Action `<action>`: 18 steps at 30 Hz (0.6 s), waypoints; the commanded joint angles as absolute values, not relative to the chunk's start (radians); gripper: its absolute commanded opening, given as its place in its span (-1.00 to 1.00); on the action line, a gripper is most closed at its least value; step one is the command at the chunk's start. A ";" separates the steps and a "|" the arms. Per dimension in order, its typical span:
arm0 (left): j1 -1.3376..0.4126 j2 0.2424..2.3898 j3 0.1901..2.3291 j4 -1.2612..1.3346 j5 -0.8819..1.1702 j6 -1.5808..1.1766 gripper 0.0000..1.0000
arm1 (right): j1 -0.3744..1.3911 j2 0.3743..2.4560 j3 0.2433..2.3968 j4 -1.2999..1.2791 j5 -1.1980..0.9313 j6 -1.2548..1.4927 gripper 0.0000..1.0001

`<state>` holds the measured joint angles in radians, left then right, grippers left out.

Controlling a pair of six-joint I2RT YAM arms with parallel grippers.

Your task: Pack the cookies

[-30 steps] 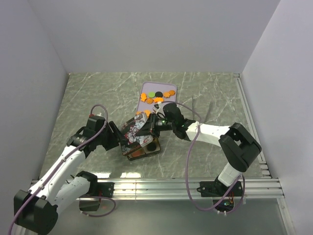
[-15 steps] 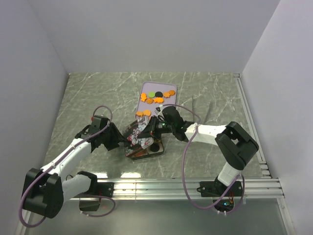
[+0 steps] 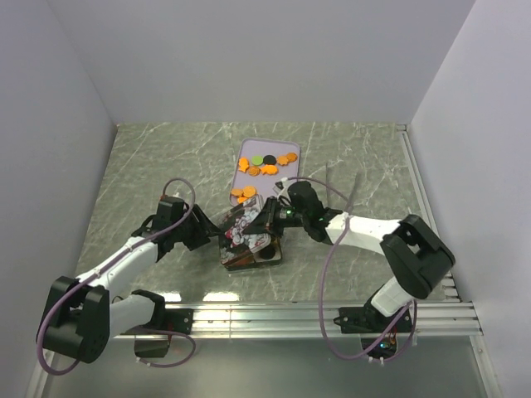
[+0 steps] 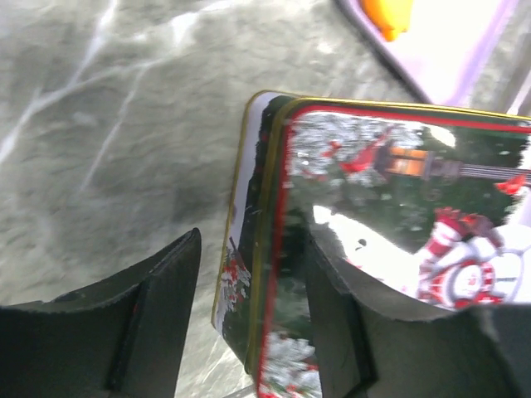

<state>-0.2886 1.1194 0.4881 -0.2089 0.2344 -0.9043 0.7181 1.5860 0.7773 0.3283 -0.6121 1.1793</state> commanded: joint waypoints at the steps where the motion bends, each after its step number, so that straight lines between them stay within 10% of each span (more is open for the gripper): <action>1: -0.291 1.088 0.462 -0.092 0.302 -0.910 0.19 | 0.684 1.445 0.746 0.403 -0.618 1.166 -1.00; 18: -0.325 1.319 0.482 0.121 0.496 -0.902 0.27 | 0.661 1.417 0.649 0.431 -0.632 1.141 -0.99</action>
